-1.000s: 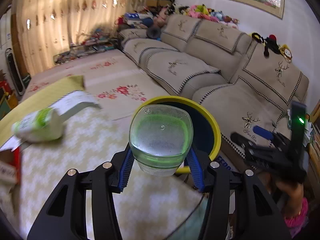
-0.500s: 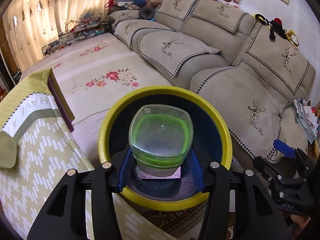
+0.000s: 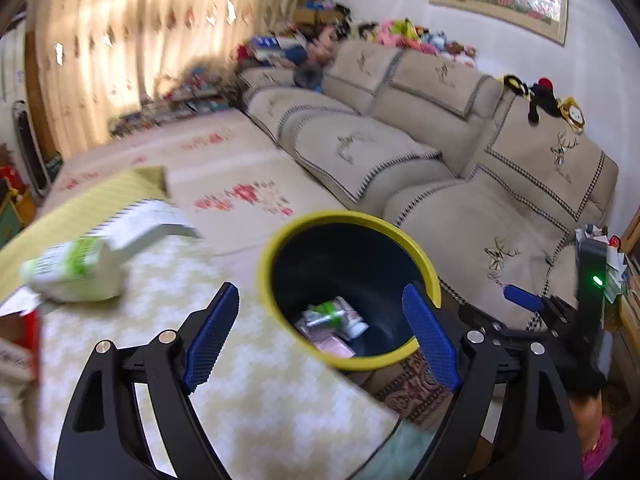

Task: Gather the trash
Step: 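Move the right gripper back toward the green coconut drink bottle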

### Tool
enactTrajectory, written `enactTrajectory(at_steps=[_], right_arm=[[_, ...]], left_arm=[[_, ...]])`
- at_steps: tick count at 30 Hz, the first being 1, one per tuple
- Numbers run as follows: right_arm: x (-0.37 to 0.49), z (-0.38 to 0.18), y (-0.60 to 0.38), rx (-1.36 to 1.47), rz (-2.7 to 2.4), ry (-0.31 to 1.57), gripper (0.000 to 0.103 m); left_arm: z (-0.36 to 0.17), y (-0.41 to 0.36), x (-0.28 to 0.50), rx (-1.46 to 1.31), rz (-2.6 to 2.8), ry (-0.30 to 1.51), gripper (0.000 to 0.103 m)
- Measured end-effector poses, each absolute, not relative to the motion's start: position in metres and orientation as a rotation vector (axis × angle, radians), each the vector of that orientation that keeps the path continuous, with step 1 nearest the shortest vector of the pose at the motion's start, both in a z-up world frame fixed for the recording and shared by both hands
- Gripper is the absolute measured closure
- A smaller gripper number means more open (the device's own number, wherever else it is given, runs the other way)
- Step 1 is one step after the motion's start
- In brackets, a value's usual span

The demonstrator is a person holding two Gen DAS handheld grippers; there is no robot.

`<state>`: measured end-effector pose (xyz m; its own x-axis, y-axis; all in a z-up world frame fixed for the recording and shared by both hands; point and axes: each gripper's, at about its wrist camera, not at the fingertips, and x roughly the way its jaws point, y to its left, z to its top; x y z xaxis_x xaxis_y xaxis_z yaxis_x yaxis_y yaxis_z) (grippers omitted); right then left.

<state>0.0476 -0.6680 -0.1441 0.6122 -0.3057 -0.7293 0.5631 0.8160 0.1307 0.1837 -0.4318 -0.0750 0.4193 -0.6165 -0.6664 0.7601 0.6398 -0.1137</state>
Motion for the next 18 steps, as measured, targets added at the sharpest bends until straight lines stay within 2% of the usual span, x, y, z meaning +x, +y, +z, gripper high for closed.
enactTrajectory(at_steps=[8, 18], right_arm=[[0.070, -0.132, -0.623, 0.326, -0.415, 0.760, 0.011], [0.120, -0.112, -0.535, 0.219, -0.177, 0.767, 0.011]], left_arm=[[-0.043, -0.297, 0.163, 0.138, -0.708, 0.656, 0.013], [-0.031, -0.138, 0.137, 0.052, -0.451, 0.621, 0.012]])
